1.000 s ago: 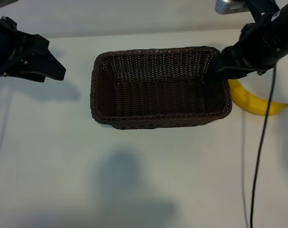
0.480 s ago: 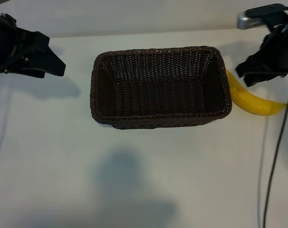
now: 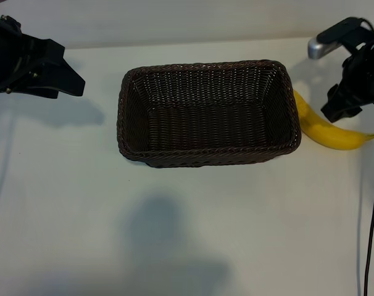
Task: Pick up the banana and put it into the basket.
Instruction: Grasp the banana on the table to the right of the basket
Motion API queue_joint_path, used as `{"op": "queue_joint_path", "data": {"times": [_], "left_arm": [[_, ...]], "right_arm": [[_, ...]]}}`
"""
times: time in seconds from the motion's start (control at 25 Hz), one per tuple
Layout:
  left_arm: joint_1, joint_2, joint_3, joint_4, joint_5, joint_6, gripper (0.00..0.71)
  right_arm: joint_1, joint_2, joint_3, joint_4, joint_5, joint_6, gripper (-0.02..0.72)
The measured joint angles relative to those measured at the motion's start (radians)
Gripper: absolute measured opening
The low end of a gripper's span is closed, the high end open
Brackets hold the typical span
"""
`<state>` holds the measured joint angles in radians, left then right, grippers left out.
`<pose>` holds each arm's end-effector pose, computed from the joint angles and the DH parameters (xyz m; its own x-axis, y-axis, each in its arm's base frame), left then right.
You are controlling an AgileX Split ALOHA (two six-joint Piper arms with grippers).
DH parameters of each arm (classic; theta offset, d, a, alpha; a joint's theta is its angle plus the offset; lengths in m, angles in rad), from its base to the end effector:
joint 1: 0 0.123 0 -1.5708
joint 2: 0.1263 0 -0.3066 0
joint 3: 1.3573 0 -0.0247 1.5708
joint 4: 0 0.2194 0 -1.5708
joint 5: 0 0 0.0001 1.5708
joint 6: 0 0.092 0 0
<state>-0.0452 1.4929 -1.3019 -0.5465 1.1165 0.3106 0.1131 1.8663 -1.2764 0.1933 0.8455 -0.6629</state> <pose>0.2661 -0.0551 0.3566 -0.9015 0.0848 -0.4244 0.2734 0.8717 -0.4067 0.3468 0.0527 0.2300 -0.7590 -0.5929 -0.2691 -0.6164 0.7874 0.0035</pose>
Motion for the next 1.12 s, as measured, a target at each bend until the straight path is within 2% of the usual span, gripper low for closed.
{"op": "queue_joint_path", "data": {"times": [0.16, 0.32, 0.88, 1.12], "left_arm": [[0.0, 0.0, 0.0, 0.0, -0.001, 0.0, 0.515], [0.0, 0.0, 0.0, 0.0, -0.002, 0.0, 0.515], [0.0, 0.0, 0.0, 0.0, -0.011, 0.002, 0.515], [0.0, 0.0, 0.0, 0.0, -0.014, 0.002, 0.515]], "right_arm": [[0.0, 0.014, 0.0, 0.044, 0.005, -0.12, 0.488], [0.0, 0.015, 0.0, 0.067, -0.019, -0.183, 0.488], [0.0, 0.142, 0.0, 0.087, -0.063, -0.212, 0.488], [0.0, 0.186, 0.0, 0.082, -0.106, -0.192, 0.488]]}}
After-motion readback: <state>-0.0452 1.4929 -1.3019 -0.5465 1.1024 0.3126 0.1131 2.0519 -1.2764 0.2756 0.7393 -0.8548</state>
